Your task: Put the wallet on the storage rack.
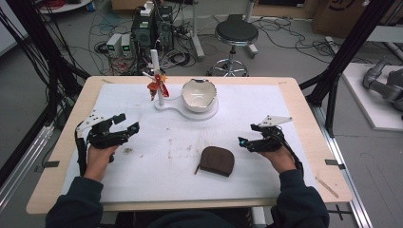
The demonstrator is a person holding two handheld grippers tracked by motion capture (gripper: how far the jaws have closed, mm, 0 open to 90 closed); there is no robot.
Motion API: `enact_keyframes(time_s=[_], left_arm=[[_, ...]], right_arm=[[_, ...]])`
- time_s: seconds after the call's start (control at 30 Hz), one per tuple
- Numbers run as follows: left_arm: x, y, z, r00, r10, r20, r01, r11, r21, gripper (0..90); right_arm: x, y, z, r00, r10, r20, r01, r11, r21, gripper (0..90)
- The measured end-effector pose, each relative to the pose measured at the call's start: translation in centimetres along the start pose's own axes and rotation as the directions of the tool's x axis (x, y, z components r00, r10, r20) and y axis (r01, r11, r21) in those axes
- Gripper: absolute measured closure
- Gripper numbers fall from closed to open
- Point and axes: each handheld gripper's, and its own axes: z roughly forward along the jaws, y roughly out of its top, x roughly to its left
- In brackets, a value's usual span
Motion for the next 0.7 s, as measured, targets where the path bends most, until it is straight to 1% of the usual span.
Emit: enact_keyframes(time_s=[0.03,0.1,0.13,0.17,0.27,0.33,0.4,0.43,0.47,0.5,0.53,0.57,0.6,0.63,0.67,0.7], left_arm=[[0.0,0.0,0.0,1.0,0.005,0.001,-0.005,1.0,0.007,19.8],[-0.1,0.0,0.0,1.0,0.005,0.005,-0.005,0.9999,0.009,19.8],[-0.2,0.0,0.0,1.0,0.003,0.006,-0.003,1.0,0.006,19.8],[-0.3,0.0,0.0,0.9999,0.01,0.007,-0.01,0.9999,0.013,19.8],[-0.6,-0.1,0.0,0.9999,0.009,0.007,-0.009,0.9998,0.017,19.8],[-0.7,-0.1,0.1,0.9999,0.009,0.008,-0.009,0.9997,0.021,19.8],[-0.9,-0.2,0.4,0.9999,0.006,0.016,-0.007,0.9995,0.029,19.8],[-0.9,-0.2,0.6,0.9997,0.012,0.023,-0.013,0.9991,0.039,19.9],[-1.1,-0.3,0.8,0.9995,0.009,0.029,-0.011,0.9989,0.046,20.1],[-1.1,-0.3,0.9,0.9993,0.015,0.034,-0.017,0.9983,0.056,20.1],[-1.2,-0.4,1.0,0.9992,0.013,0.038,-0.016,0.998,0.061,20.1],[-1.2,-0.5,1.2,0.999,0.012,0.043,-0.015,0.9975,0.069,20.1],[-1.3,-0.5,1.3,0.9989,0.011,0.045,-0.014,0.9972,0.074,20.5],[-1.3,-0.5,1.3,0.9988,0.013,0.047,-0.017,0.9964,0.083,20.7],[-1.3,-0.6,1.4,0.9988,0.011,0.047,-0.015,0.9962,0.086,20.7],[-1.3,-0.6,1.4,0.9988,0.01,0.048,-0.014,0.996,0.088,20.7]], right_arm=[[0.0,0.0,0.0,1.0,0.0,0.0,0.0,1.0,0.0,21.2],[0.5,0.2,0.6,0.9986,-0.027,-0.046,0.028,0.999,0.017,21.2],[0.8,0.3,1.0,0.9969,-0.042,-0.067,0.044,0.999,0.024,21.2],[1.0,0.3,1.3,0.9946,-0.051,-0.09,0.054,0.998,0.034,21.2],[1.8,0.4,2.1,0.9854,-0.055,-0.161,0.065,0.996,0.059,21.2],[2.3,0.3,2.7,0.9783,-0.053,-0.2,0.071,0.994,0.081,21.2],[2.8,0.2,3.5,0.9725,-0.055,-0.227,0.085,0.988,0.126,21.3],[2.9,0.1,3.8,0.971,-0.05,-0.234,0.084,0.987,0.139,21.2],[2.5,0.0,4.0,0.9649,-0.02,-0.262,0.058,0.988,0.141,21.3],[2.5,0.0,4.0,0.9649,-0.02,-0.262,0.058,0.988,0.141,21.3],[2.4,-0.1,4.1,0.9616,0.003,-0.274,0.039,0.988,0.148,21.8],[2.2,-0.1,4.2,0.9573,0.026,-0.288,0.021,0.987,0.158,23.8],[2.0,-0.1,4.2,0.9486,0.048,-0.313,0.004,0.987,0.16,26.9],[1.8,-0.1,4.0,0.9343,0.073,-0.349,-0.018,0.987,0.157,27.0],[1.8,-0.1,4.0,0.9343,0.073,-0.349,-0.018,0.987,0.157,27.0],[1.8,-0.1,3.8,0.9258,0.081,-0.369,-0.026,0.988,0.152,27.0]])
